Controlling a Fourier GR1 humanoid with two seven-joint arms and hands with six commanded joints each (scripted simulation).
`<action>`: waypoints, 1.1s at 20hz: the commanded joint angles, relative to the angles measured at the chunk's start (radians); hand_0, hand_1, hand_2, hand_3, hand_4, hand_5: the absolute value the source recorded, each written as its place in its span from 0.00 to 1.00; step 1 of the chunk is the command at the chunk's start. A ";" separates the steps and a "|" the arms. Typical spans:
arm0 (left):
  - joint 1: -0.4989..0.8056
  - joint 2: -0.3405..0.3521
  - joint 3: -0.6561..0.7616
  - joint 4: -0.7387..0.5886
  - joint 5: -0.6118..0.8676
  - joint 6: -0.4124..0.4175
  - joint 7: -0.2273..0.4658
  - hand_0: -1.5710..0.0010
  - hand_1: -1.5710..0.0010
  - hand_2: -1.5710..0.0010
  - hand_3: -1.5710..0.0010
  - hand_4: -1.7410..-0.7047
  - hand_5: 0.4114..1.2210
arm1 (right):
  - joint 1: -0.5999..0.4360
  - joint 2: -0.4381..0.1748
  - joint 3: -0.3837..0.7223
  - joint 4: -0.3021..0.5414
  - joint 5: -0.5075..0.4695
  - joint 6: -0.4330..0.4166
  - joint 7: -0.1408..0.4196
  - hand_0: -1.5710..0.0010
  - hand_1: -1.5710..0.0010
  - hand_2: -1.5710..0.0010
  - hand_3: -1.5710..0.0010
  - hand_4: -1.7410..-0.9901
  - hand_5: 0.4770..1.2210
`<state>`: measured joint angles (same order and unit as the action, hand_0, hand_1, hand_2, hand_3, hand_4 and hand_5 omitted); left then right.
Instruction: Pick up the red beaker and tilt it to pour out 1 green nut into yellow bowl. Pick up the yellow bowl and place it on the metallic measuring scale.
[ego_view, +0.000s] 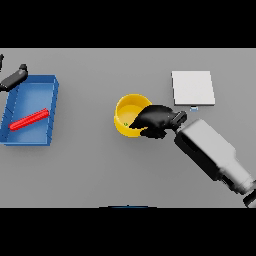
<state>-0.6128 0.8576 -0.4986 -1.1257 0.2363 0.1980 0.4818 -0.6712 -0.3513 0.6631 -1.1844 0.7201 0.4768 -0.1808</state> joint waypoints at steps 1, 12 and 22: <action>0.008 0.000 -0.005 -0.012 -0.002 0.004 0.001 1.00 1.00 1.00 1.00 0.92 0.39 | -0.004 -0.010 -0.010 -0.022 -0.014 0.012 0.002 0.04 0.05 0.05 0.17 0.05 0.98; 0.007 0.003 0.005 0.000 -0.003 0.006 -0.029 1.00 1.00 1.00 1.00 0.91 0.41 | -0.048 -0.124 -0.084 -0.096 -0.095 0.079 0.059 0.00 0.01 0.00 0.18 0.02 1.00; -0.010 0.013 0.016 0.009 0.006 -0.009 -0.009 1.00 1.00 1.00 1.00 0.91 0.42 | -0.131 -0.221 -0.138 0.067 -0.072 -0.014 0.066 0.01 0.00 0.00 0.12 0.02 1.00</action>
<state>-0.6224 0.8711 -0.4824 -1.1165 0.2419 0.1892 0.4731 -0.8016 -0.5730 0.5252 -1.1174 0.6486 0.4632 -0.1093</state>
